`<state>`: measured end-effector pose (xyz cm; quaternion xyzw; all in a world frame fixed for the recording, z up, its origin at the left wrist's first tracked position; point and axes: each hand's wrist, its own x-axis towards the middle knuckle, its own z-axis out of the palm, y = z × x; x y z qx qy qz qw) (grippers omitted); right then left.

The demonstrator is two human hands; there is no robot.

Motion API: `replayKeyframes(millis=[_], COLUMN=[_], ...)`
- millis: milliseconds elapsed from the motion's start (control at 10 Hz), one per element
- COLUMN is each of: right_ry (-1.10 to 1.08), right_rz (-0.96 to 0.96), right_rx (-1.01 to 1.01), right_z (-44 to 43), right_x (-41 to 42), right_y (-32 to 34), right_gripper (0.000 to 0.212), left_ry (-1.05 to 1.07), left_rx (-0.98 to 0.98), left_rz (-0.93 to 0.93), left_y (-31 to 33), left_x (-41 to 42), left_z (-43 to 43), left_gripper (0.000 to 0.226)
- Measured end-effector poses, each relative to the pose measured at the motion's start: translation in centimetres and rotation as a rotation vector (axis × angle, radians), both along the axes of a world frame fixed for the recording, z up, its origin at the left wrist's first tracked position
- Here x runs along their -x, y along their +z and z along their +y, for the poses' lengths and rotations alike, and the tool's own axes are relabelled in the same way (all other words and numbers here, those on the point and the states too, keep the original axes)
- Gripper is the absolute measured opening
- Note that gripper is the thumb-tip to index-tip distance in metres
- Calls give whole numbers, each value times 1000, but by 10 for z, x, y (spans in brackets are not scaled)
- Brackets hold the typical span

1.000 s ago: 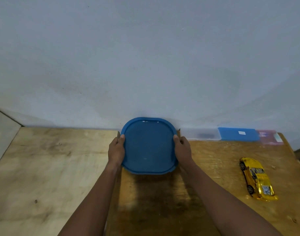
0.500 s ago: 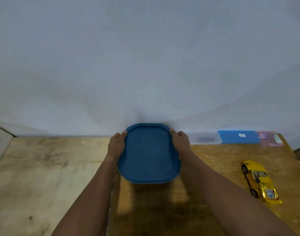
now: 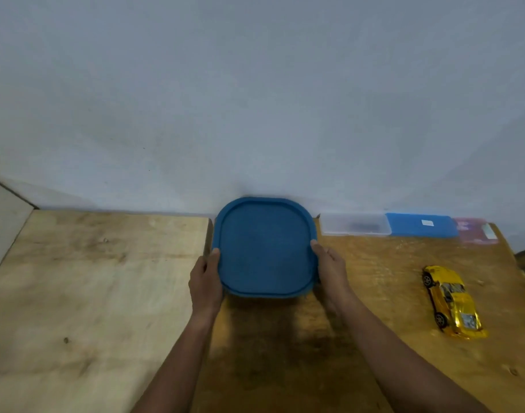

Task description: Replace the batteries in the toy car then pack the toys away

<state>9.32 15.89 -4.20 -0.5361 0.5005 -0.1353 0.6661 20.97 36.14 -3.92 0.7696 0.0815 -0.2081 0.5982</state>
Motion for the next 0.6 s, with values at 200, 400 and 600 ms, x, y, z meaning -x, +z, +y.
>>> replayKeyframes(millis=[200, 400, 600], right_ry=[-4, 65, 195], right_rz=[-89, -87, 80], right_rx=[64, 43, -152], right_z=[22, 22, 9], right_x=[12, 15, 24], right_y=[0, 11, 32], right_gripper=[36, 36, 39], left_ry=[92, 88, 113], left_rx=[36, 67, 52], left_rz=[-98, -71, -8], left_y=[14, 17, 11], left_x=[23, 27, 27], left_z=[-8, -9, -4], left_gripper=[32, 36, 49])
